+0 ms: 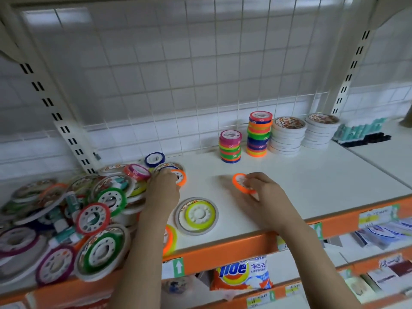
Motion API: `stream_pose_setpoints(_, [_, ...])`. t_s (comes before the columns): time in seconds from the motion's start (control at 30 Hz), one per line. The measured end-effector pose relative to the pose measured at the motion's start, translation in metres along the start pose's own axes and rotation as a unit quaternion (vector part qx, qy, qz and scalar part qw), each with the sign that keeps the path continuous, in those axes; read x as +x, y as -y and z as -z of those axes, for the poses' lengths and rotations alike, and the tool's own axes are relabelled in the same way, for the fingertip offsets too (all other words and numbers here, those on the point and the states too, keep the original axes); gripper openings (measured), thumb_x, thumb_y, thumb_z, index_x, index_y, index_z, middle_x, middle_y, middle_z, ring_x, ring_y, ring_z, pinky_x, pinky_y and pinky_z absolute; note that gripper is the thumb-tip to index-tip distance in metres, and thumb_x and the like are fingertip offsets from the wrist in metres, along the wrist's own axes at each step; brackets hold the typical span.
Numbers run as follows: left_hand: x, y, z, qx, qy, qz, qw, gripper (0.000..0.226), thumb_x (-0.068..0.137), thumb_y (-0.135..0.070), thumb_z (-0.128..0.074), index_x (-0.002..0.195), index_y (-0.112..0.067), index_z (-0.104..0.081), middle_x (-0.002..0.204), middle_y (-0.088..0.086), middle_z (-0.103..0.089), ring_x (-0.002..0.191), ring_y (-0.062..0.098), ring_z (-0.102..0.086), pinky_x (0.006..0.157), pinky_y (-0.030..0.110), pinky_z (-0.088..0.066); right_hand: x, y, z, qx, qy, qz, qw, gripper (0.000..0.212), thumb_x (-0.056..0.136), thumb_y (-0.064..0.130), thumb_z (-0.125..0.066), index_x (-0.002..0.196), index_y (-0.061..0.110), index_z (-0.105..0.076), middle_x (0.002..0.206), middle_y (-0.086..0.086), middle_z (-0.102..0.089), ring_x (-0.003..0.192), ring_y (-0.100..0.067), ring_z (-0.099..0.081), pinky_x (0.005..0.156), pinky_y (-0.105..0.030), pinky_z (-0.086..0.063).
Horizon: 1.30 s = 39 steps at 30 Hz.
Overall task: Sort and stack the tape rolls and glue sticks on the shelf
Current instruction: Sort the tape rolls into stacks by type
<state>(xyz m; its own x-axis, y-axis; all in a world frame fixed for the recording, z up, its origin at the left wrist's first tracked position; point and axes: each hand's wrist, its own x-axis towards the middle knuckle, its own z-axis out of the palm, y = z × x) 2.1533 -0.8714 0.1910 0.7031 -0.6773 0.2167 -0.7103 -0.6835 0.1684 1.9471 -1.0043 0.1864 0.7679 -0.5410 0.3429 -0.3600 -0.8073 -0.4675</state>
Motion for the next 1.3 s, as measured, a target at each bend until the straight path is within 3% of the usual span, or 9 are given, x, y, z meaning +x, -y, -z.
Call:
stream_pose_setpoints(0.13, [-0.006, 0.001, 0.007, -0.051, -0.041, 0.000, 0.998, 0.033, 0.094, -0.019, -0.051, 0.125, -0.010, -0.055, 0.132, 0.009, -0.049, 0.123, 0.026, -0.043, 0.098, 0.035, -0.035, 0.026, -0.005, 0.013, -0.014, -0.035, 0.028, 0.999, 0.029, 0.084, 0.012, -0.067, 0.110, 0.001, -0.066, 0.115, -0.012, -0.061, 0.097, -0.031, -0.061, 0.080, -0.028, -0.044])
stream_pose_setpoints(0.33, [-0.030, -0.007, 0.015, -0.164, -0.167, -0.034, 0.972, 0.020, 0.085, -0.008, -0.063, 0.104, -0.003, -0.065, 0.110, 0.012, -0.061, 0.103, 0.032, -0.055, 0.087, 0.039, -0.044, 0.090, -0.007, 0.035, -0.036, -0.068, 0.070, 0.995, 0.026, 0.088, 0.014, -0.062, 0.111, 0.003, -0.065, 0.113, -0.012, -0.060, 0.099, -0.031, -0.058, 0.081, -0.032, -0.044])
stream_pose_setpoints(0.5, [-0.045, -0.012, 0.020, -0.172, -0.214, -0.052, 0.960, 0.017, 0.079, -0.004, -0.070, 0.096, -0.003, -0.066, 0.102, 0.010, -0.063, 0.094, 0.030, -0.059, 0.083, 0.031, -0.039, 0.137, -0.007, 0.047, -0.103, -0.024, 0.041, 0.994, 0.033, 0.093, 0.023, -0.055, 0.118, 0.002, -0.059, 0.125, -0.013, -0.052, 0.113, -0.030, -0.051, 0.079, -0.028, -0.036])
stream_pose_setpoints(0.6, [-0.049, -0.010, 0.022, -0.169, -0.222, -0.036, 0.960, 0.017, 0.083, -0.010, -0.066, 0.099, -0.004, -0.066, 0.105, 0.008, -0.063, 0.096, 0.029, -0.058, 0.083, 0.034, -0.043, 0.156, -0.008, 0.046, -0.144, 0.036, 0.037, 0.988, 0.039, 0.094, 0.031, -0.054, 0.121, 0.003, -0.058, 0.124, -0.015, -0.051, 0.109, -0.032, -0.053, 0.083, -0.032, -0.040])
stream_pose_setpoints(0.7, [-0.051, -0.005, 0.021, -0.176, -0.216, -0.018, 0.960, 0.017, 0.085, -0.014, -0.063, 0.100, -0.006, -0.066, 0.106, 0.007, -0.062, 0.097, 0.027, -0.057, 0.082, 0.041, -0.050, 0.169, -0.009, 0.042, -0.165, 0.082, 0.045, 0.982, 0.037, 0.094, 0.037, -0.053, 0.103, 0.002, -0.061, 0.110, -0.017, -0.054, 0.088, -0.029, -0.052, 0.072, -0.030, -0.036])
stream_pose_setpoints(0.9, [-0.053, 0.001, 0.017, -0.180, -0.190, 0.007, 0.965, 0.027, 0.082, -0.027, -0.054, 0.098, -0.008, -0.066, 0.102, 0.004, -0.061, 0.094, 0.026, -0.057, 0.075, 0.047, -0.053, 0.171, -0.009, 0.035, -0.181, 0.130, 0.061, 0.973, 0.035, 0.097, 0.034, -0.045, 0.102, 0.003, -0.059, 0.105, -0.013, -0.056, 0.090, -0.026, -0.050, 0.072, -0.030, -0.039])
stream_pose_setpoints(1.13, [-0.053, -0.004, 0.013, -0.158, -0.206, 0.000, 0.966, 0.015, 0.079, -0.009, -0.069, 0.094, -0.006, -0.067, 0.098, 0.007, -0.064, 0.089, 0.029, -0.059, 0.076, 0.036, -0.045, 0.167, -0.011, 0.030, -0.161, 0.123, 0.065, 0.977, 0.032, 0.091, 0.033, -0.054, 0.110, 0.008, -0.058, 0.112, -0.011, -0.056, 0.097, -0.027, -0.055, 0.078, -0.032, -0.044])
stream_pose_setpoints(1.3, [-0.042, -0.013, 0.012, -0.153, -0.191, -0.021, 0.969, 0.018, 0.079, -0.007, -0.070, 0.097, -0.005, -0.066, 0.102, 0.009, -0.064, 0.094, 0.031, -0.059, 0.082, 0.037, -0.045, 0.151, -0.016, 0.024, -0.118, 0.049, 0.078, 0.989, 0.040, 0.090, 0.028, -0.057, 0.124, 0.007, -0.055, 0.125, -0.011, -0.053, 0.110, -0.028, -0.053, 0.089, -0.034, -0.043])
